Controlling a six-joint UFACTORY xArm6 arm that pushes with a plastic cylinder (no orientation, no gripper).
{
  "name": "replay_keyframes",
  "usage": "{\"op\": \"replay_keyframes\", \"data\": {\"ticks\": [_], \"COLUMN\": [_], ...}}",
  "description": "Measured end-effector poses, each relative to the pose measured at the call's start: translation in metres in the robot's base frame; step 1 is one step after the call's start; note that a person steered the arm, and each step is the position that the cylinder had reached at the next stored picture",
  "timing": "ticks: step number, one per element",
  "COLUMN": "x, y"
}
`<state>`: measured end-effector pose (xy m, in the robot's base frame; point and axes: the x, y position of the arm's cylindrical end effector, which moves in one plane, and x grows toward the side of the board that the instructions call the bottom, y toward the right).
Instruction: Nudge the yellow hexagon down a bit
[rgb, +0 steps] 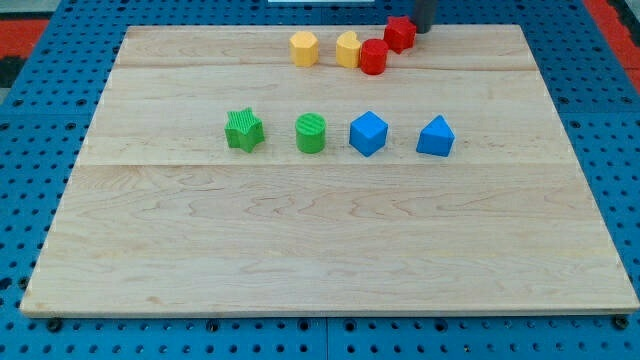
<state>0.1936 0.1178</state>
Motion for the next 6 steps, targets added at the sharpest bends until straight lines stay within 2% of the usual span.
{"op": "replay_keyframes", "data": {"ticks": [1, 4, 5, 6], "x": [0.017, 0.015, 0.003, 0.013], "y": [-0.051, -0.098, -0.135, -0.151]}}
